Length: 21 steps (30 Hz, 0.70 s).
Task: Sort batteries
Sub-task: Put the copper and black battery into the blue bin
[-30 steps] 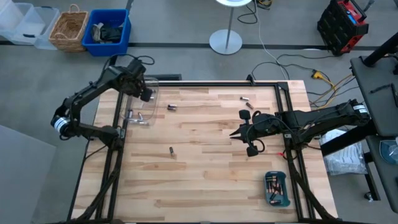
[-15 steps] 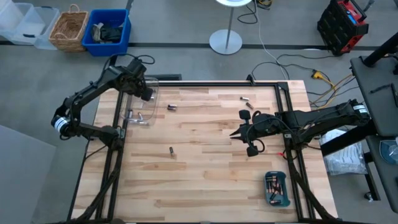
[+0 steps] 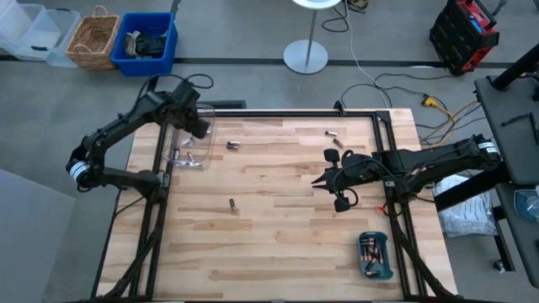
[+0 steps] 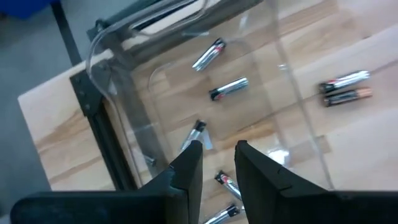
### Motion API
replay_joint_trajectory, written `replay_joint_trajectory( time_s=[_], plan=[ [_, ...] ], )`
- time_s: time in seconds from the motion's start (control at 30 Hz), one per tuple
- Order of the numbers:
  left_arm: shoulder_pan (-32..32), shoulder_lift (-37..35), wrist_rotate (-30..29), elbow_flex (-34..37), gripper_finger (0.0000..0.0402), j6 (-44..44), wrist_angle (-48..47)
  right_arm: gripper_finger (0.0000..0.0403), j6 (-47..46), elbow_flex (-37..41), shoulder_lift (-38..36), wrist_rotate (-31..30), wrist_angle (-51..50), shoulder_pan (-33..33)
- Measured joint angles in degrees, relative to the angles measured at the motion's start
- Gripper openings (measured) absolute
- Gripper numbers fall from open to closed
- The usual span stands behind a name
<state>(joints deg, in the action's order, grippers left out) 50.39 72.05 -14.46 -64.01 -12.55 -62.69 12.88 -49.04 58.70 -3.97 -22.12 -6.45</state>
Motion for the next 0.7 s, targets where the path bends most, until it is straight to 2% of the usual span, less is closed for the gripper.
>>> replay_joint_trajectory(
  time_s=[0.2, 0.5, 0.7],
  plan=[
    [-8.5, -3.9, -2.2, 0.0, 0.0075, -2.5, 0.5, 0.0034, -1.3, 0.0, 0.0, 0.0, 0.1, 0.0],
    [-27.8, -7.8, -8.5, 0.0, 0.0075, -9.6, 3.1, 0.0034, -10.3, 0.0, 0.0, -1.1, 0.1, 0.0],
    [-40.7, -7.0, -15.7, 0.2, 0.0075, -12.5, 3.4, 0.0034, -21.5, 0.0, 0.0, -10.9, -0.3, 0.0]
  ],
)
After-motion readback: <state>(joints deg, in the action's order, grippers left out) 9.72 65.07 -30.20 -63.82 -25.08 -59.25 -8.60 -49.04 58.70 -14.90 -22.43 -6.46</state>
